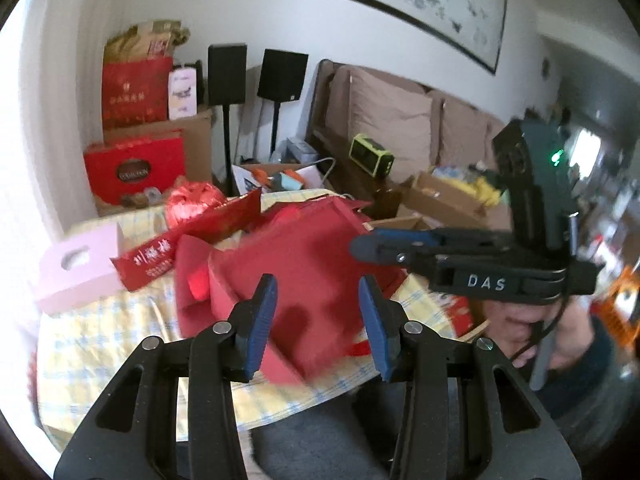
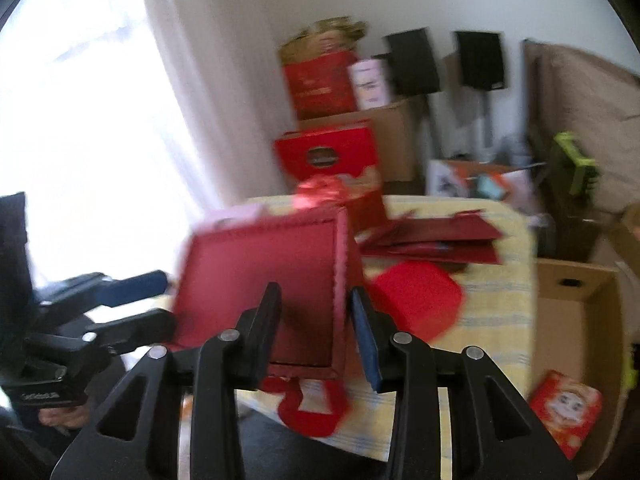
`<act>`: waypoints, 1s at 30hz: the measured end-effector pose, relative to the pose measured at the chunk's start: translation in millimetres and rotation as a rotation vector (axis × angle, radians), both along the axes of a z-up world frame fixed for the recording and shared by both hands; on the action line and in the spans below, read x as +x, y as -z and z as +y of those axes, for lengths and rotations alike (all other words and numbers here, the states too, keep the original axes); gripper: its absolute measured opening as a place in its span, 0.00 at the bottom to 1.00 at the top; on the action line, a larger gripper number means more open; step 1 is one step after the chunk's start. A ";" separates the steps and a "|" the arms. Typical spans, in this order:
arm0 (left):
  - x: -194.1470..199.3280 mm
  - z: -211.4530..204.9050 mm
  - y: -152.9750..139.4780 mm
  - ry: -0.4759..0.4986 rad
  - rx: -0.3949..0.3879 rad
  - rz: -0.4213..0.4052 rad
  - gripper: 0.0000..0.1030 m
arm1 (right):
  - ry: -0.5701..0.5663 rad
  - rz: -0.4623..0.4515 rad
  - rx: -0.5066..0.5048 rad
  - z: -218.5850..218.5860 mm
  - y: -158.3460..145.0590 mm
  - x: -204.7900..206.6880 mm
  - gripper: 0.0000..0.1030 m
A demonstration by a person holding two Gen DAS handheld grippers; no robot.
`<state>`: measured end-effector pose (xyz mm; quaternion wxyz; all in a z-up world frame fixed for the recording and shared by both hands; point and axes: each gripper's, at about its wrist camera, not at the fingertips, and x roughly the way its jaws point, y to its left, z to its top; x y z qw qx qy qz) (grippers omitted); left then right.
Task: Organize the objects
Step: 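Grasp the edge of the red gift box bag with the right tool, then lift and turn the red gift box bag off the table with the right tool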
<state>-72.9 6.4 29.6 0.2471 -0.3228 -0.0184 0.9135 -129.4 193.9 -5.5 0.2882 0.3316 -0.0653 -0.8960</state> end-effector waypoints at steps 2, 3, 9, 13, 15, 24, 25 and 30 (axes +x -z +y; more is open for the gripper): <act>-2.7 -8.7 0.9 -0.053 -0.024 0.021 0.38 | 0.008 0.007 0.005 -2.9 2.8 -1.3 0.36; -4.9 -15.1 1.9 -0.078 -0.030 0.027 0.38 | 0.028 0.019 0.027 -3.1 4.0 -0.5 0.36; -27.8 -53.9 23.6 -0.132 0.037 -0.037 0.38 | 0.135 -0.003 0.017 25.7 25.4 1.7 0.37; -32.5 -60.0 34.7 -0.138 0.008 -0.041 0.38 | 0.159 -0.050 0.013 37.4 37.9 0.2 0.37; -33.4 -63.9 37.9 -0.135 0.020 -0.049 0.38 | 0.180 -0.060 -0.027 47.6 43.1 8.7 0.42; -36.1 -57.3 50.8 -0.076 0.054 -0.079 0.40 | 0.203 -0.198 -0.138 69.7 75.8 38.4 0.48; -36.1 -54.5 51.8 -0.067 0.049 -0.086 0.40 | 0.188 -0.205 -0.143 64.9 76.7 38.4 0.49; -30.2 -40.0 56.7 -0.069 -0.099 -0.085 0.38 | 0.131 -0.191 -0.079 30.2 74.4 39.7 0.52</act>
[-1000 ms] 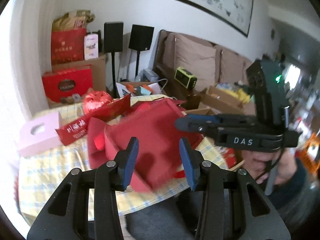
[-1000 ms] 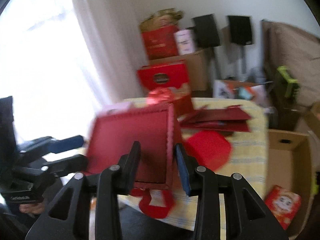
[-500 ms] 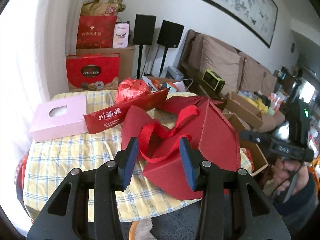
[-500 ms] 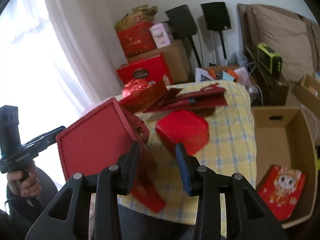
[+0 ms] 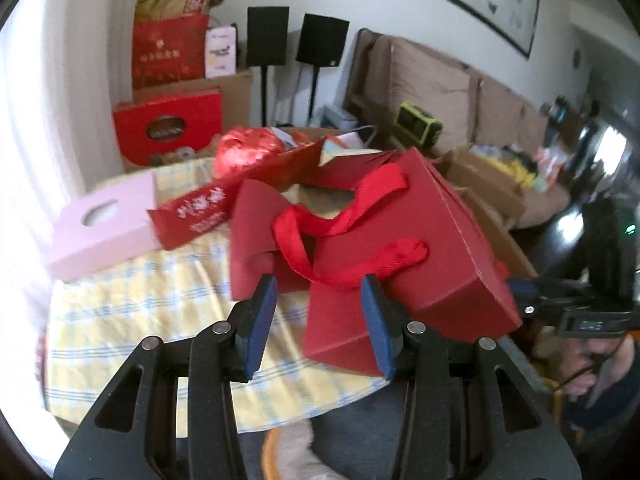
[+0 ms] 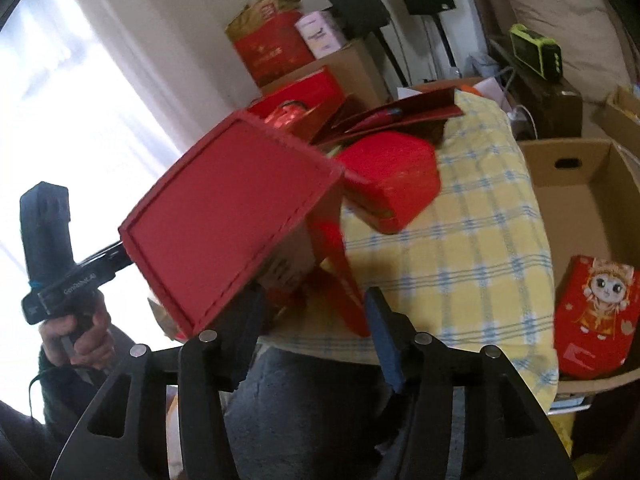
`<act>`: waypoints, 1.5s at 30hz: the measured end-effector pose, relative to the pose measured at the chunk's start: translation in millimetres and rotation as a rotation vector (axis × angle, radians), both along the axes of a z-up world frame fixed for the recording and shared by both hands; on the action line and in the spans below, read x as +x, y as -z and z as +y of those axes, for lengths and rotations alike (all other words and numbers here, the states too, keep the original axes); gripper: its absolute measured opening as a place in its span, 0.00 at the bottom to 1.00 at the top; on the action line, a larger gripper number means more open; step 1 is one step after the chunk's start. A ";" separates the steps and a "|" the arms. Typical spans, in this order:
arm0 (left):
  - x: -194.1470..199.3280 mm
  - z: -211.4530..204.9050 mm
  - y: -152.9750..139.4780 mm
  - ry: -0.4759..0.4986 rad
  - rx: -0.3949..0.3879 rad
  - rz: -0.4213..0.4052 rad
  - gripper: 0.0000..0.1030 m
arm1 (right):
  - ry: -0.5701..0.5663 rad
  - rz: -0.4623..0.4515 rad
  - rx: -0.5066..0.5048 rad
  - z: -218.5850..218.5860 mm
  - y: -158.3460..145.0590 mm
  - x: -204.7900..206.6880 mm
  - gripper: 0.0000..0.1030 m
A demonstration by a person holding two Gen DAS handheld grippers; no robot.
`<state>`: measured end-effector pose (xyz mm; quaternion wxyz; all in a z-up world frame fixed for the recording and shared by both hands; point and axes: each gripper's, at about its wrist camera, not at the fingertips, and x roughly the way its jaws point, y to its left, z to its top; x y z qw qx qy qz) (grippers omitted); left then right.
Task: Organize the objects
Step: 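Lift and turn the red gift box bag off the table with the right tool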
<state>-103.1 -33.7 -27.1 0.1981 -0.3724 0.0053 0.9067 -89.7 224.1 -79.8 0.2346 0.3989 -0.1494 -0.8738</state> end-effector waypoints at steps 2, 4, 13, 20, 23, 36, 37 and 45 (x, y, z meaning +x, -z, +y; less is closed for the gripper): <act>0.6 -1.8 0.8 0.011 0.000 -0.018 0.37 | 0.008 0.007 0.007 -6.5 -1.1 0.3 0.51; 2.0 0.6 4.0 0.038 -0.038 -0.038 0.37 | 0.018 0.013 0.008 -7.7 -5.0 -2.9 0.50; 1.3 -7.3 14.3 0.099 -0.026 -0.127 0.46 | 0.040 0.097 -0.046 4.0 -31.3 -20.0 0.52; 1.7 -25.1 -4.3 0.156 0.178 -0.144 0.56 | 0.057 0.052 -0.130 24.0 -17.8 -19.1 0.53; 4.6 -22.2 -10.9 0.193 0.223 -0.151 0.59 | 0.055 0.057 -0.156 25.9 -20.9 -17.3 0.54; -4.3 -33.9 24.8 0.053 0.188 -0.295 0.59 | 0.176 0.044 -0.034 58.0 -21.7 3.5 0.62; -3.1 -31.3 26.5 0.083 0.191 -0.310 0.59 | 0.158 0.033 -0.034 54.5 -19.4 4.8 0.62; -7.5 -29.9 45.5 0.180 0.316 -0.411 0.53 | 0.105 -0.069 -0.080 35.3 8.6 -2.3 0.62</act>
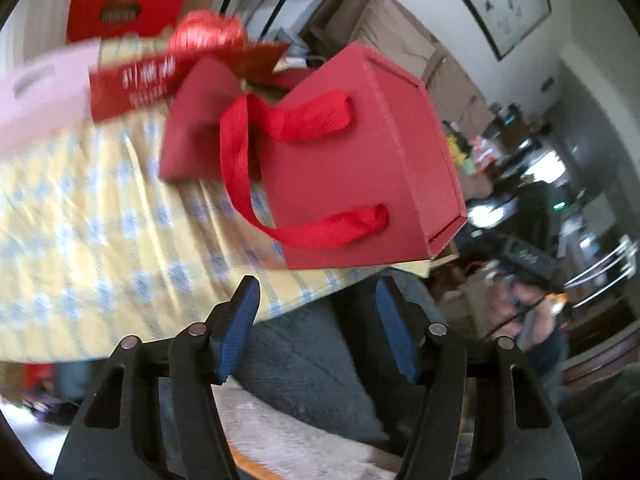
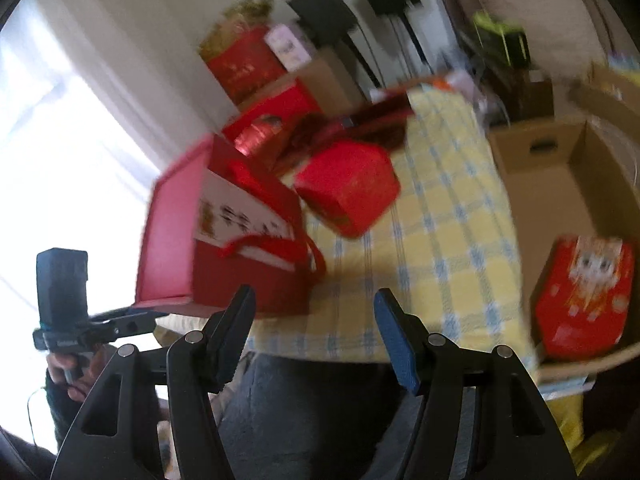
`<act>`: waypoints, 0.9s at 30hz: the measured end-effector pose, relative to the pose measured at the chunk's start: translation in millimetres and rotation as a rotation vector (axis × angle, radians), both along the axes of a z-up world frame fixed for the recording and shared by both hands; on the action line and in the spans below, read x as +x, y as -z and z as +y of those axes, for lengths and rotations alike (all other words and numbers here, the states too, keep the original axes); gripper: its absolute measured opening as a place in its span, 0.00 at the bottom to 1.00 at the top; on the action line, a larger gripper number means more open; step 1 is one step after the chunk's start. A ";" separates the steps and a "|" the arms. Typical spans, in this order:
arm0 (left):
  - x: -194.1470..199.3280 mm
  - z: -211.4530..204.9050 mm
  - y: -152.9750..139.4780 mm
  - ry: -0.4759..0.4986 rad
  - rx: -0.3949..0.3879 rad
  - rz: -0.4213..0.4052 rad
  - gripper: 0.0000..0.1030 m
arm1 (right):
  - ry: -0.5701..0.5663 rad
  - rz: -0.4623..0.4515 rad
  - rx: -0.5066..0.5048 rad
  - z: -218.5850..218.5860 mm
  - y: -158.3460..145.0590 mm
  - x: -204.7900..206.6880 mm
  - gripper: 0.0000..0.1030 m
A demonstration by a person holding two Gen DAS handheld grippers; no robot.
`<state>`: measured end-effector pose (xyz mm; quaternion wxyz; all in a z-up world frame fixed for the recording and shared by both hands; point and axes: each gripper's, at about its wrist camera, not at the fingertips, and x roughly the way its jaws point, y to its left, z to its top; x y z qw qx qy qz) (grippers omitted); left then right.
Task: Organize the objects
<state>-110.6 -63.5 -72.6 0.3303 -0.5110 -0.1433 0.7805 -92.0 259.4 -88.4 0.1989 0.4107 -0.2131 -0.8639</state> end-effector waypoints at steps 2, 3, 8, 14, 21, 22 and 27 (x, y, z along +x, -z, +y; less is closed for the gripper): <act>-5.0 -4.8 6.9 -0.030 0.036 -0.023 0.48 | 0.014 -0.075 -0.047 0.2 16.7 -6.3 0.62; -8.2 -6.9 9.0 -0.060 0.040 -0.027 0.46 | 0.013 -0.103 -0.056 -1.1 24.5 -8.0 0.60; -21.8 -16.4 19.2 -0.189 0.133 -0.061 0.43 | -0.010 -0.112 -0.046 -9.3 35.0 -9.7 0.58; -36.0 -35.7 42.2 -0.354 0.427 -0.126 0.43 | -0.004 -0.115 -0.075 -1.0 42.0 -10.9 0.58; -49.9 -27.2 44.2 -0.475 0.293 -0.091 0.43 | 0.010 -0.071 -0.083 8.0 33.8 -7.4 0.58; -52.1 -25.2 43.0 -0.495 0.245 -0.079 0.43 | 0.006 -0.064 -0.082 7.0 32.1 -7.2 0.58; -52.0 -12.5 45.8 -0.484 0.177 -0.053 0.00 | -0.008 -0.045 -0.085 2.4 27.8 -7.3 0.58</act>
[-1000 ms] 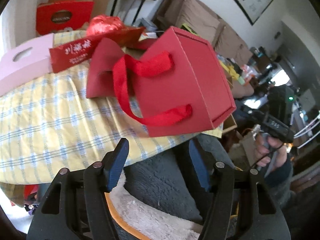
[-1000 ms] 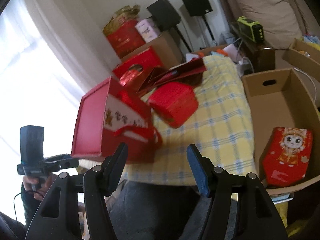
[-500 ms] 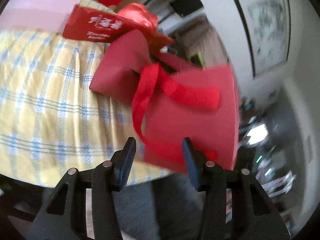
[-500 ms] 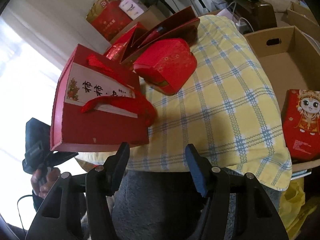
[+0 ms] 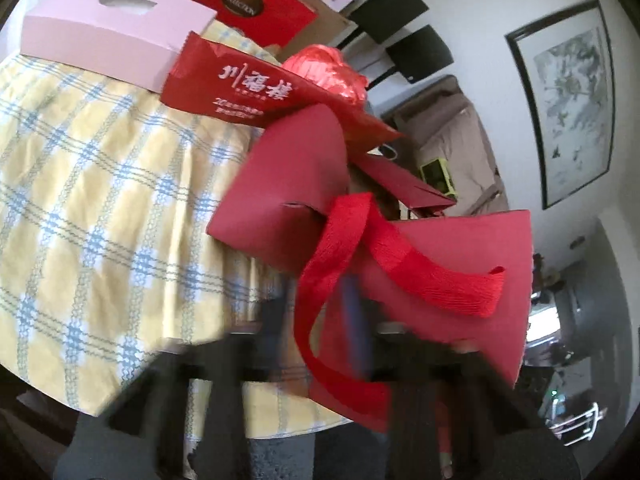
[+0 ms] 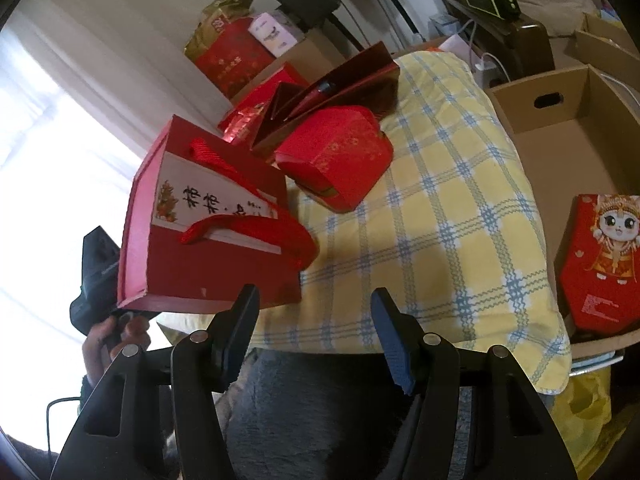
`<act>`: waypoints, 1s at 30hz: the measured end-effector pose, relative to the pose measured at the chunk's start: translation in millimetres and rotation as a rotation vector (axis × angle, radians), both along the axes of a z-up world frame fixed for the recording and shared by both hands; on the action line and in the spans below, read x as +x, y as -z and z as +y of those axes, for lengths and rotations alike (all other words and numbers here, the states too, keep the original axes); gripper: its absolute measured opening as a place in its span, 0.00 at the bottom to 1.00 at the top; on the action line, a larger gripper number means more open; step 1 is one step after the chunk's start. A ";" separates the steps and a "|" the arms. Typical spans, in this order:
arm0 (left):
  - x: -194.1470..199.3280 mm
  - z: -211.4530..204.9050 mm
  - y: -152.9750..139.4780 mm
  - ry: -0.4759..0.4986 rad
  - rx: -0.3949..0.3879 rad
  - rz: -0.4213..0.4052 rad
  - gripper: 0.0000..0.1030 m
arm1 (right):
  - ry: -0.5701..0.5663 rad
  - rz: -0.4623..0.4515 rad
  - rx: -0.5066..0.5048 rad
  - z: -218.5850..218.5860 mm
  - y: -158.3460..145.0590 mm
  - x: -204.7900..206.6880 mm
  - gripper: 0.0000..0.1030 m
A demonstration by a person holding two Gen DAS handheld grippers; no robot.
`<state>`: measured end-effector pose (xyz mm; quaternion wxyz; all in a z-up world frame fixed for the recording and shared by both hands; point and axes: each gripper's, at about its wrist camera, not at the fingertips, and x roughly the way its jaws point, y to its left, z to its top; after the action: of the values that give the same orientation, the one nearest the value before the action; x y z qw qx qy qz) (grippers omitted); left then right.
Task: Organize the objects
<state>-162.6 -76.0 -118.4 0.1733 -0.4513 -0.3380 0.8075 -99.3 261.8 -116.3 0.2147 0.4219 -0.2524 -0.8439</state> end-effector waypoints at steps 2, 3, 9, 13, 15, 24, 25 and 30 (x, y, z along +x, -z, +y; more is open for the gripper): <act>5.2 -1.7 -7.2 -0.033 -0.083 0.009 0.00 | 0.008 0.002 -0.004 1.4 0.1 -0.1 0.58; 9.3 -6.1 -14.2 -0.059 -0.120 0.028 0.00 | 0.012 -0.002 -0.007 2.5 0.6 -0.2 0.58; 34.8 -37.2 -61.7 -0.207 -0.242 0.153 0.00 | 0.020 0.009 0.027 -3.7 -2.5 -13.6 0.58; 46.0 -46.2 -80.6 -0.228 -0.285 0.207 0.00 | 0.035 0.015 0.053 -16.0 -12.0 -31.2 0.58; 48.1 -41.5 -90.8 -0.233 -0.325 0.237 0.00 | 0.055 0.038 0.089 -21.0 -15.3 -41.5 0.58; 66.8 -39.6 -129.1 -0.267 -0.421 0.364 0.00 | 0.299 0.230 0.563 -21.0 -41.6 -41.8 0.14; 68.6 -41.5 -131.8 -0.277 -0.429 0.374 0.00 | 0.319 0.234 0.566 -13.7 -44.9 -40.5 0.14; 77.2 -46.8 -148.7 -0.258 -0.390 0.417 0.00 | 0.378 0.274 0.516 26.7 -82.0 -30.4 0.14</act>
<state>-85.4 -122.8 30.3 0.0449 -0.2542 -0.1883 0.9476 -129.7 288.5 -34.3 -0.0272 0.2908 -0.0732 -0.9536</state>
